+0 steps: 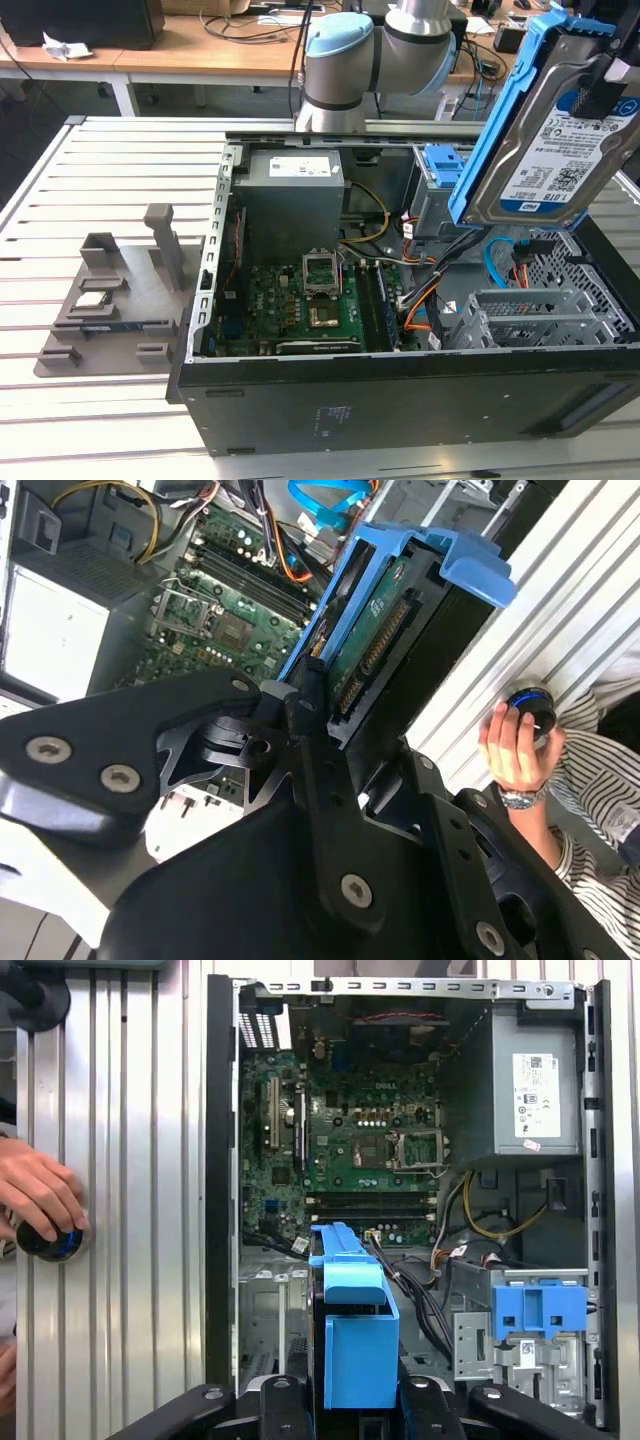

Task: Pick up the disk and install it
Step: 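Pick up the disk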

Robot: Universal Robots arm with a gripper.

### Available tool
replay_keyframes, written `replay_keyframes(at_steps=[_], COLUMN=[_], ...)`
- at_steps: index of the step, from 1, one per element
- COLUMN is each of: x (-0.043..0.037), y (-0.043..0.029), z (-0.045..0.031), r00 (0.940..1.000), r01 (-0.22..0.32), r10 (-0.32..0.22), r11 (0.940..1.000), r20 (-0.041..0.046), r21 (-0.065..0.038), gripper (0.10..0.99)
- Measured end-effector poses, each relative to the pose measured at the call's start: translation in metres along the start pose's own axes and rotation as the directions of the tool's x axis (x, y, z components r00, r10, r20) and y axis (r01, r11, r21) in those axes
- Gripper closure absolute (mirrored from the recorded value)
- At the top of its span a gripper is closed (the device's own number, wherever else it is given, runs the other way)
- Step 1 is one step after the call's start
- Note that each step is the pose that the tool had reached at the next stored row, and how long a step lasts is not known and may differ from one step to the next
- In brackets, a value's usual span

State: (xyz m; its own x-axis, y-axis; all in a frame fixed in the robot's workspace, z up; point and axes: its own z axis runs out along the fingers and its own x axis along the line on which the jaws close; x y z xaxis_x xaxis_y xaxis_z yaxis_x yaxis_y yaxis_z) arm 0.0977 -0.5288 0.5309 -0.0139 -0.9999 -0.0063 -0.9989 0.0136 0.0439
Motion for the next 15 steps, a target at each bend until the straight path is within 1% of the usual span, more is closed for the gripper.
replay_keyframes(at_steps=[2, 4, 6, 8, 10, 12, 15], x=[0.0068, 0.0116, 0.019, 0.0234, 0.0304, 0.0354, 0.0462], y=[-0.0001, -0.0002, -0.0003, -0.0003, -0.0005, -0.0005, -0.0007], z=[0.0001, 0.0002, 0.0002, 0.0002, 0.0002, 0.0003, 0.0003], r00=[1.0, 1.0, 1.0, 1.0, 1.0, 1.0, 1.0], r01=[0.0, 0.0, 0.0, 0.0, 0.0, 0.0, 0.0], r10=[0.0, 0.0, 0.0, 0.0, 0.0, 0.0, 0.0], r11=[1.0, 1.0, 1.0, 1.0, 1.0, 1.0, 1.0], r20=[-0.0003, -0.0006, -0.0013, -0.002, -0.0027, -0.0031, -0.0041], r21=[0.0, 0.0, 0.0, 0.0, 0.0, 0.0, 0.0], gripper=[0.722, 0.722, 0.722, 0.722, 0.722, 0.722, 0.722])
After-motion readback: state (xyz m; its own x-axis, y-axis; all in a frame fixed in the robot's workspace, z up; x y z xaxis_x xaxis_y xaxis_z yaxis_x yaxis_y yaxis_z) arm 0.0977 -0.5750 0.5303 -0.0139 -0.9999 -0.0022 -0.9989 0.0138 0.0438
